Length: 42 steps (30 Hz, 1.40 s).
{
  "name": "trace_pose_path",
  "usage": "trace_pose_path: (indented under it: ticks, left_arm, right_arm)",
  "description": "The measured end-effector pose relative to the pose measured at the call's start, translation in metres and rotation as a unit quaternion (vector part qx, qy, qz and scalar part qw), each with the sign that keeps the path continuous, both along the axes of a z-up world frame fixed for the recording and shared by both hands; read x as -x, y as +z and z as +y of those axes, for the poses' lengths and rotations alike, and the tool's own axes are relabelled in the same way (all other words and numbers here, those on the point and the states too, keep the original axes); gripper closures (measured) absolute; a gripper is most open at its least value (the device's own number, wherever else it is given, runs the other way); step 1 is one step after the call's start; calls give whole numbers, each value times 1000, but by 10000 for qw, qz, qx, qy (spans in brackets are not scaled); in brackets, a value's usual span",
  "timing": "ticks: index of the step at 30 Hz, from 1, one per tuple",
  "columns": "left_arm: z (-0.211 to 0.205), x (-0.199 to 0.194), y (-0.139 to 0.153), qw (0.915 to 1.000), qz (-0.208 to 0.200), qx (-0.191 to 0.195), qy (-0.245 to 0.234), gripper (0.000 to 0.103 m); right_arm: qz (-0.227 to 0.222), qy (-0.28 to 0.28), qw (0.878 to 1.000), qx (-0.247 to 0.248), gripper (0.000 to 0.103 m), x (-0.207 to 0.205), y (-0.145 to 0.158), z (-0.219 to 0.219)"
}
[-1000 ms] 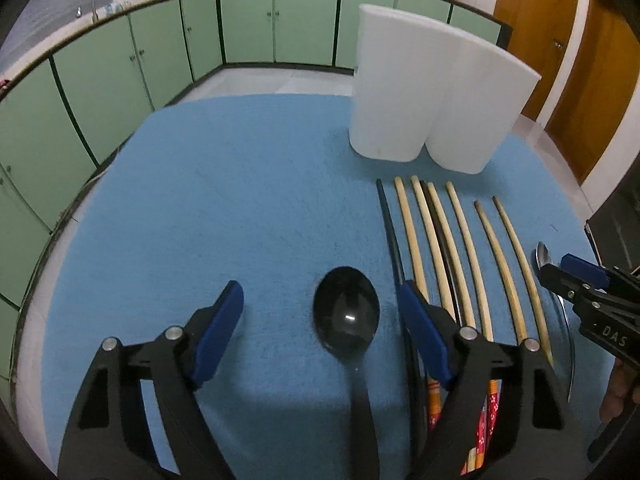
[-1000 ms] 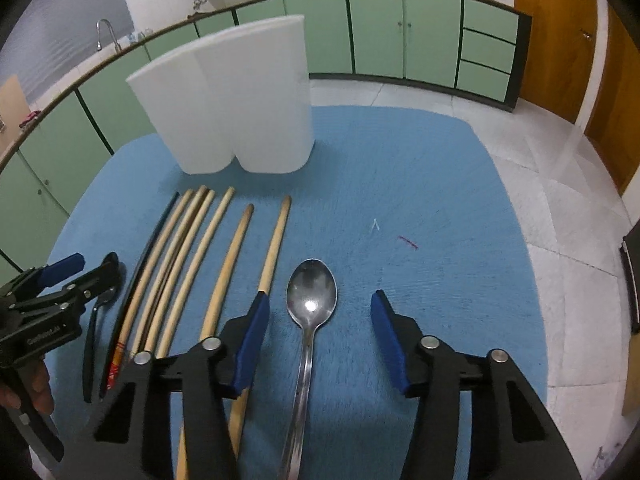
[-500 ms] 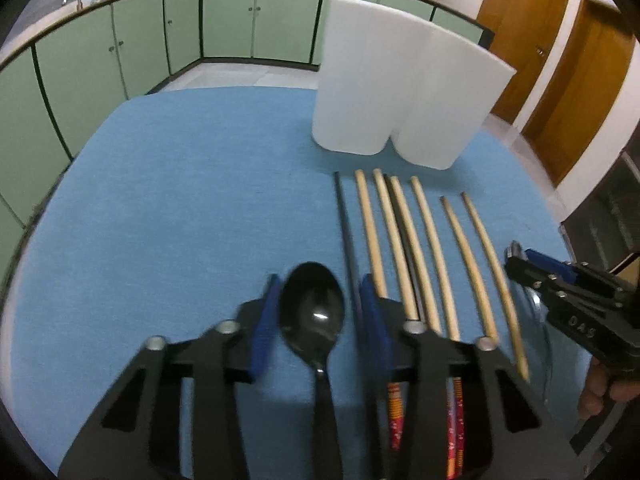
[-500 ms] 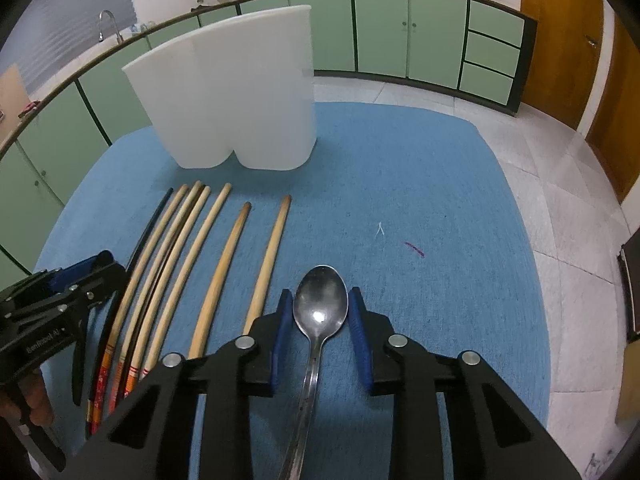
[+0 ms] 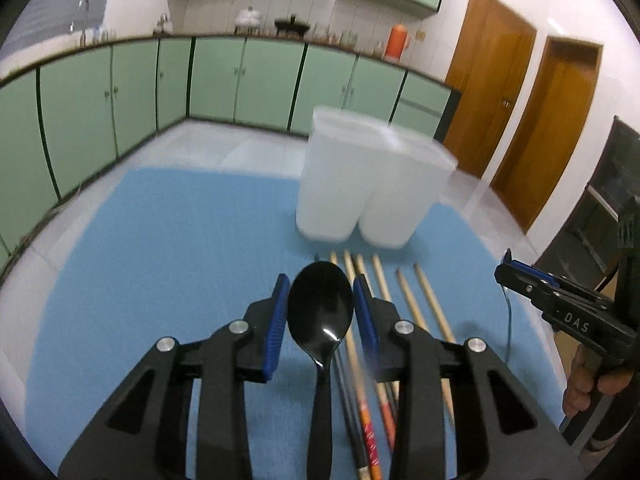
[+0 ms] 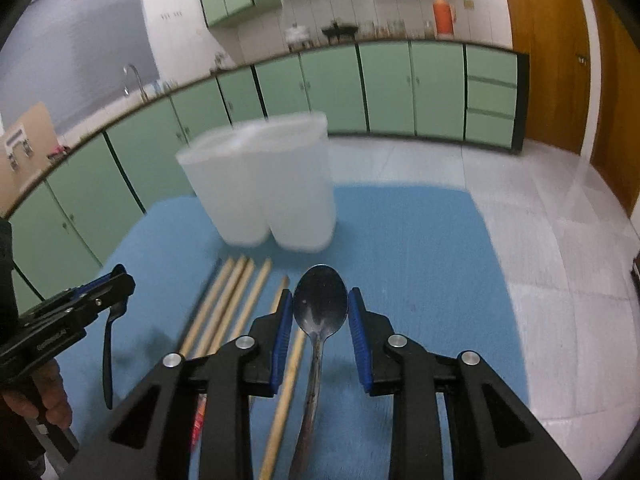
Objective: Organize utensils
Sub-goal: 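Lift both spoons over the white holder and release them inside while both tools open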
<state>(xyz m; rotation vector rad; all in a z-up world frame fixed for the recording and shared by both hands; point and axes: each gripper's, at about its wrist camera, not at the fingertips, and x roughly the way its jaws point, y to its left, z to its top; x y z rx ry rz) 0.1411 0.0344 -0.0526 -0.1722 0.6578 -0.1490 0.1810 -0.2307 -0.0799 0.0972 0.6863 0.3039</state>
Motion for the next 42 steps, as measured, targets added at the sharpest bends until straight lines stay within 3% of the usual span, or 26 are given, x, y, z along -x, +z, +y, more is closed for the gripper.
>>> trace_pose_path:
  ticks: [11, 22, 30, 36, 42]
  left_arm:
    - [-15, -18, 70, 9944, -1049, 146, -4, 72]
    - [-47, -89, 131, 9784, -2038, 341, -82, 72]
    - [-57, -148, 120, 9748, -2182, 468, -35, 72]
    - [-56, -175, 77, 9820, -1845, 395, 53, 72]
    - [-47, -177, 49, 9877, -1499, 429, 69, 71]
  right_arm:
    - [-1003, 174, 9944, -275, 75, -14, 78, -3]
    - [-1575, 351, 9854, -540, 75, -70, 143, 0]
    - [-1271, 277, 9907, -408, 75, -123, 124, 16]
    - [-909, 301, 9949, -311, 75, -145, 88, 31]
    - [-619, 419, 9968, -287, 75, -150, 59, 39]
